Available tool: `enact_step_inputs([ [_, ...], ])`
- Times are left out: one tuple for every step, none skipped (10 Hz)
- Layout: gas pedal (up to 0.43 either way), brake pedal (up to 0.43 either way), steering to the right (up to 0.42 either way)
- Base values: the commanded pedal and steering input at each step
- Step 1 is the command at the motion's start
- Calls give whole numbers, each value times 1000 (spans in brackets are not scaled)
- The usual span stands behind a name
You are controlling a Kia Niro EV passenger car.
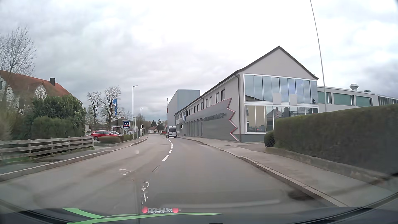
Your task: Follow the waypoints while adhering to traffic rules and regulations
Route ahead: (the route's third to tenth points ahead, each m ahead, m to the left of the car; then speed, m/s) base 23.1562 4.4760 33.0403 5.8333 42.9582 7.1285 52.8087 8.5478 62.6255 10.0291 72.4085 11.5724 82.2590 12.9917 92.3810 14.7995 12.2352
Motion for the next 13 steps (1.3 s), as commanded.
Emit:
enact_step_inputs([
  [118, 0, -18],
  [118, 0, -17],
  [118, 0, -15],
  [118, 0, -11],
  [118, 0, -9],
  [118, 0, -9],
  [118, 0, -9],
  [118, 0, -9],
  [118, 0, -11],
  [118, 0, -12],
  [130, 0, -15],
  [130, 0, -17],
  [130, 0, -18],
])
